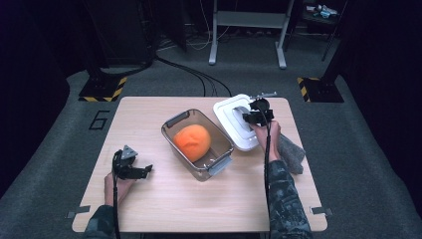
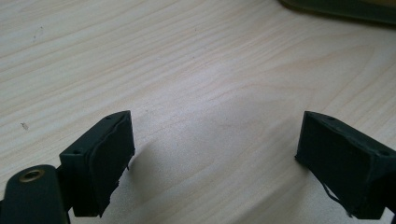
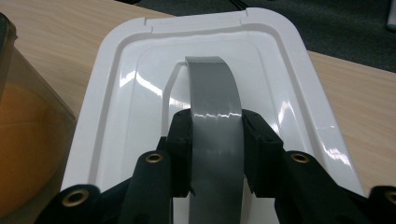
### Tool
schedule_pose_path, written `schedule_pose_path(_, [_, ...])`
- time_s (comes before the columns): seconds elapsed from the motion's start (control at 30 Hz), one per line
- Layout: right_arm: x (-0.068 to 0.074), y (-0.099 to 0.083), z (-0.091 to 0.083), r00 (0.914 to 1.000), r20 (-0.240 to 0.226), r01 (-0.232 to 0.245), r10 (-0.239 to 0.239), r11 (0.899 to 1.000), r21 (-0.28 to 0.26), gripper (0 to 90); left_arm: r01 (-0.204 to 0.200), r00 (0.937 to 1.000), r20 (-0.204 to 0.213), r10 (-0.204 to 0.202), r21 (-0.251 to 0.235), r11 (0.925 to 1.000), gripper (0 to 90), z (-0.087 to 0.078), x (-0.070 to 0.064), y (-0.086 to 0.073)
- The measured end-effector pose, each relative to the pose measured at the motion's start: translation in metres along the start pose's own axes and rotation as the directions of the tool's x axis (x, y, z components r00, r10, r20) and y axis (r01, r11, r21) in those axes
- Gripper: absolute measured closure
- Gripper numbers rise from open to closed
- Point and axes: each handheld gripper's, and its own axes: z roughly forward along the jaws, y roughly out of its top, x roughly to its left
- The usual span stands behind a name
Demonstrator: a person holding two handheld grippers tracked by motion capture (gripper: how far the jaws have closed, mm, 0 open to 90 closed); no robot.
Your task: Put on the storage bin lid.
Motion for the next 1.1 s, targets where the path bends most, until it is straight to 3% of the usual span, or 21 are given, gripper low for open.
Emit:
schedule_pose_path(0.4, [-0.006, 0.011, -0.020, 1.0000, 0.009, 0.003, -0.003, 1.000, -0.022, 66.7, 0.000, 1.0000, 0.000, 0.000, 0.000, 1.0000, 10.9, 0.000, 0.000, 0.000])
schedule_pose_path(0.43, [-0.005, 0.013, -0.022, 0.9999, 0.009, -0.013, 0.013, 1.000, -0.021, 66.7, 0.001, 1.0000, 0.000, -0.001, -0.001, 1.0000, 10.9, 0.000, 0.000, 0.000])
schedule_pose_path(0.7, [-0.005, 0.021, -0.034, 0.9999, 0.010, 0.005, -0.005, 1.000, -0.029, 66.7, 0.004, 1.0000, 0.000, -0.004, 0.001, 1.0000, 10.9, 0.000, 0.000, 0.000])
schedule_pose_path(1.1, [0.007, 0.033, -0.053, 0.9997, 0.002, 0.024, -0.024, 0.999, -0.036, 66.7, 0.005, 1.0000, -0.001, -0.005, 0.001, 1.0000, 10.9, 0.000, 0.000, 0.000])
